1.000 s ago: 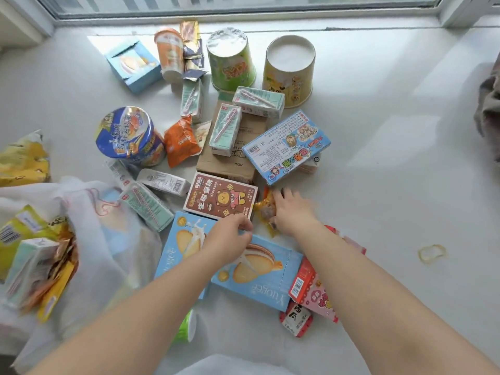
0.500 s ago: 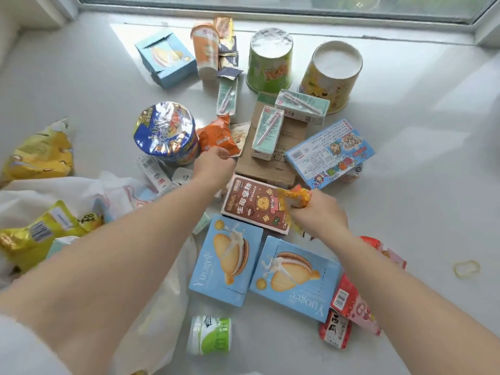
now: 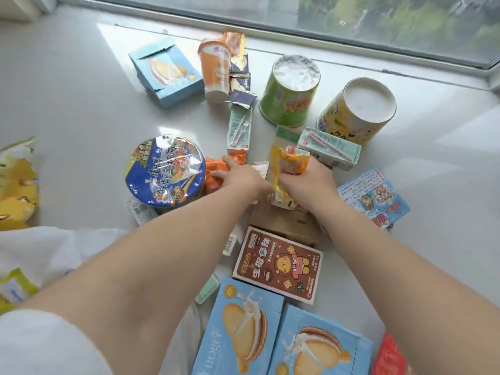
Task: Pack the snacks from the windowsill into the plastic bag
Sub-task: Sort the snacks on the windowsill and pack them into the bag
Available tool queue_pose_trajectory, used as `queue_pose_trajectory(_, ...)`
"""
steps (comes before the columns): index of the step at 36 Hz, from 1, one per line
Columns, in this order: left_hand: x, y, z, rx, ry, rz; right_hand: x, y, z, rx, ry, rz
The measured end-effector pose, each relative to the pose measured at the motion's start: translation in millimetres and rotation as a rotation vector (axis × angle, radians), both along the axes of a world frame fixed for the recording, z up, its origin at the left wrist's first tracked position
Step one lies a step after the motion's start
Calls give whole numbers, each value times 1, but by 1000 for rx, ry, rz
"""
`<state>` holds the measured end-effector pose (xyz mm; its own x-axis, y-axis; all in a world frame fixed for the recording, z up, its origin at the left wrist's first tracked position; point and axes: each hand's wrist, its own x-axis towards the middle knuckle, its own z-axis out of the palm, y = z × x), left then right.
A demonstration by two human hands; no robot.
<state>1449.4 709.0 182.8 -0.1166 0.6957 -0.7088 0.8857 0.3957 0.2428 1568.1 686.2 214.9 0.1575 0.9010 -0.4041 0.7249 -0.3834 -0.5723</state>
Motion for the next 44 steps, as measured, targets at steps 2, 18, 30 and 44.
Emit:
queue_pose_trajectory(2,2,3,0,-9,6,-2,-3,5,1,17,29,1)
queue_pose_trajectory(18,-16,-3,-21,56,-60,-231,-10,19,-11,23,74,-24)
queue_pose_trajectory(30,-36,15,-29,187,80,-82,-17,41,-16,99,-81,72)
queue_pose_trajectory(44,-157,90,-40,308,141,212,-82,156,-9,74,-237,435)
